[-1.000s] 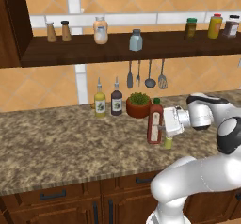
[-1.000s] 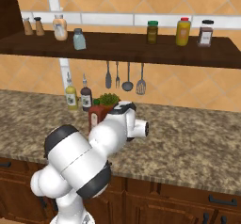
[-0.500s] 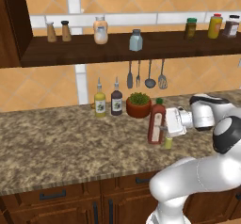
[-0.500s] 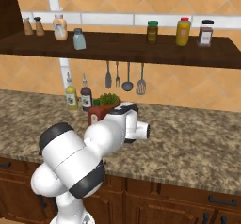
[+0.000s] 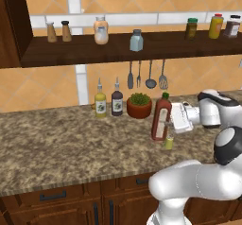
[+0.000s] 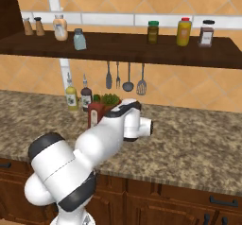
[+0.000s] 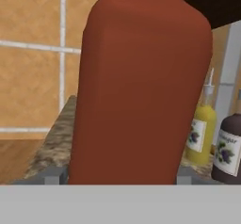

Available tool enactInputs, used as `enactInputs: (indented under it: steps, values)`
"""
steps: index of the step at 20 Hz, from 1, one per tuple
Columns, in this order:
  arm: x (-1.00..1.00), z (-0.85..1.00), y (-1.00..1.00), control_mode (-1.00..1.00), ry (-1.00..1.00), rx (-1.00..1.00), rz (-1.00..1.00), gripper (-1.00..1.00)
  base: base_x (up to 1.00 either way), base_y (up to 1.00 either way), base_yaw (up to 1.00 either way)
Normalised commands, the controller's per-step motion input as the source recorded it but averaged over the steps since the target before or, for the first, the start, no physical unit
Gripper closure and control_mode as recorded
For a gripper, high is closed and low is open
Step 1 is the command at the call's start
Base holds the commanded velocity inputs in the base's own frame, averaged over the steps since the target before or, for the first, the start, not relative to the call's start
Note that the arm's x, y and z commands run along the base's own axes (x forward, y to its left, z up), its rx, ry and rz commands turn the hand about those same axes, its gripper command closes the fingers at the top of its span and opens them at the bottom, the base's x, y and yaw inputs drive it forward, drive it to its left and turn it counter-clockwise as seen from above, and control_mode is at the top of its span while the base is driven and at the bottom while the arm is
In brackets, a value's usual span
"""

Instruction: Put the shaker and condiment bottle from the counter next to their counterparts in the cabinet.

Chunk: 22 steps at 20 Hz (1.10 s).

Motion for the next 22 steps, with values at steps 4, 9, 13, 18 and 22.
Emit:
enactInputs:
  steps: [4, 9, 13, 18, 22]
  values:
    - [-0.19, 0.83, 0.0, -1.0, 0.0, 0.0, 0.0, 1.0, 0.0, 0.0, 0.0]
    - [-0.53, 0.57, -0.07, -1.0, -0.03, -0.01, 0.0, 1.0, 0.0, 0.0, 0.0]
    - [-0.73, 0.43, -0.04, -1.0, -0.18, 0.0, -0.08, 1.0, 0.0, 0.0, 0.0]
    - [-0.36, 0.81, 0.0, -1.0, -0.06, 0.0, -0.16, 1.0, 0.0, 0.0, 0.0]
    - [-0.36, 0.69, -0.02, -1.0, 0.0, -0.07, -0.18, 1.0, 0.0, 0.0, 0.0]
